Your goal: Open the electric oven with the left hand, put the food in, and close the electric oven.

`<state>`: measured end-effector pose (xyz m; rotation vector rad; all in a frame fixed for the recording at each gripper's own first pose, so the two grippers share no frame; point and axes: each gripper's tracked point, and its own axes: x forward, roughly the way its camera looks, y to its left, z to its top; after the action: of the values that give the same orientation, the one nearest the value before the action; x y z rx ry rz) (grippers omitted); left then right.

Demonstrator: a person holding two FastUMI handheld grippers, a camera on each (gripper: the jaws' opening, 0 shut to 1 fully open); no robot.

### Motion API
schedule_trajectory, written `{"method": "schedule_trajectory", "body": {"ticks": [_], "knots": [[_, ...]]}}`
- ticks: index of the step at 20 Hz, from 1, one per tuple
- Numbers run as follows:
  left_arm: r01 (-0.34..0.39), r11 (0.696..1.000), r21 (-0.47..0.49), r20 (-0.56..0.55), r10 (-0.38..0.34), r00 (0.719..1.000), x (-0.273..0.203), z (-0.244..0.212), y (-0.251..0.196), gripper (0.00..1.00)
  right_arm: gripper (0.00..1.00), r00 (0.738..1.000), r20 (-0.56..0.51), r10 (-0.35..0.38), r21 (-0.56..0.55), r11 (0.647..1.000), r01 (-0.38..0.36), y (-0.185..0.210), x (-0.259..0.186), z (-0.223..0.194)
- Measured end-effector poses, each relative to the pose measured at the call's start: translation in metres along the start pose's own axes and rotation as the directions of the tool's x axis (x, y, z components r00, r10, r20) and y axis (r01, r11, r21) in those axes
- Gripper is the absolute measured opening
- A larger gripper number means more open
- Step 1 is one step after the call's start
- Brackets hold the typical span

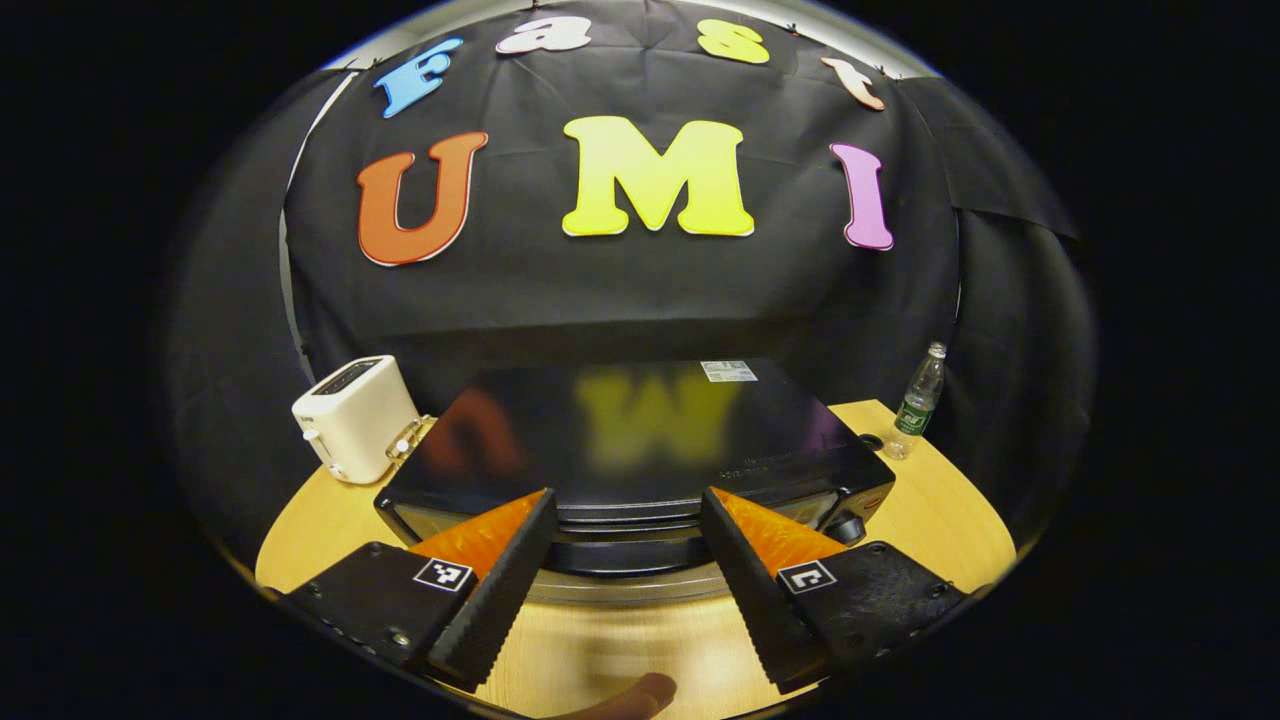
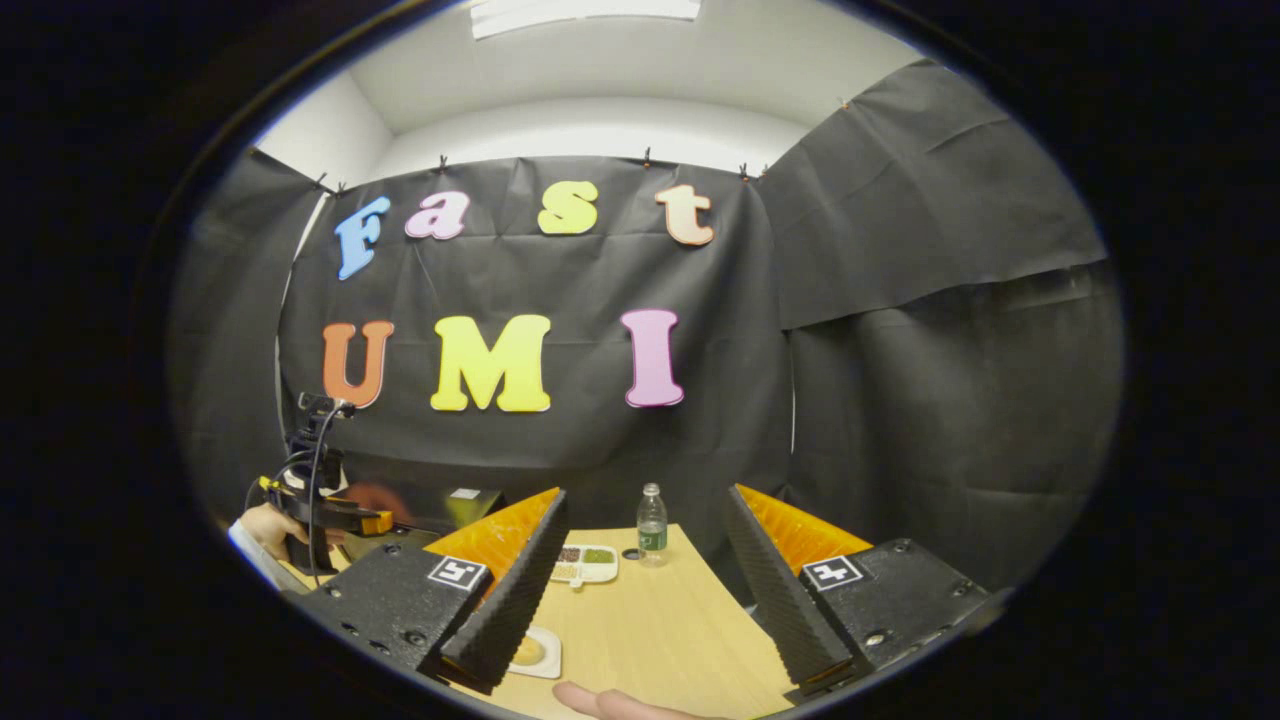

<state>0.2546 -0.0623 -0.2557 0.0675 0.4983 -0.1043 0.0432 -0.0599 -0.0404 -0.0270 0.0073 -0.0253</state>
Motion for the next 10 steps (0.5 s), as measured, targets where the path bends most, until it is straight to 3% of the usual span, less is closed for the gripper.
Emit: {"method": "schedule_trajectory", "body": {"ticks": [1, 2, 3, 10], "knots": [[0.000, 1.000, -0.010, 0.004, 0.000, 1.000, 0.000, -0.002, 0.002, 0.96, 0.99, 1.000, 0.003, -0.002, 0.000, 1.000, 0.002, -0.001, -0.003, 0.000], [0.000, 1.000, -0.025, -0.004, 0.000, 1.000, -0.001, -0.005, 0.002, 0.84, 0.99, 1.000, 0.002, -0.003, -0.001, 1.000, 0.003, -0.001, -0.006, 0.001], [0.005, 1.000, -0.029, 0.002, -0.005, 1.000, -0.003, -0.005, 0.001, 0.96, 0.99, 1.000, 0.002, -0.001, -0.003, 1.000, 0.001, 0.000, -0.008, 0.001], [0.007, 1.000, -0.028, -0.002, -0.007, 1.000, -0.026, -0.019, -0.003, 0.96, 0.99, 1.000, -0.002, 0.013, -0.006, 1.000, -0.013, 0.005, -0.027, 0.001]]}}
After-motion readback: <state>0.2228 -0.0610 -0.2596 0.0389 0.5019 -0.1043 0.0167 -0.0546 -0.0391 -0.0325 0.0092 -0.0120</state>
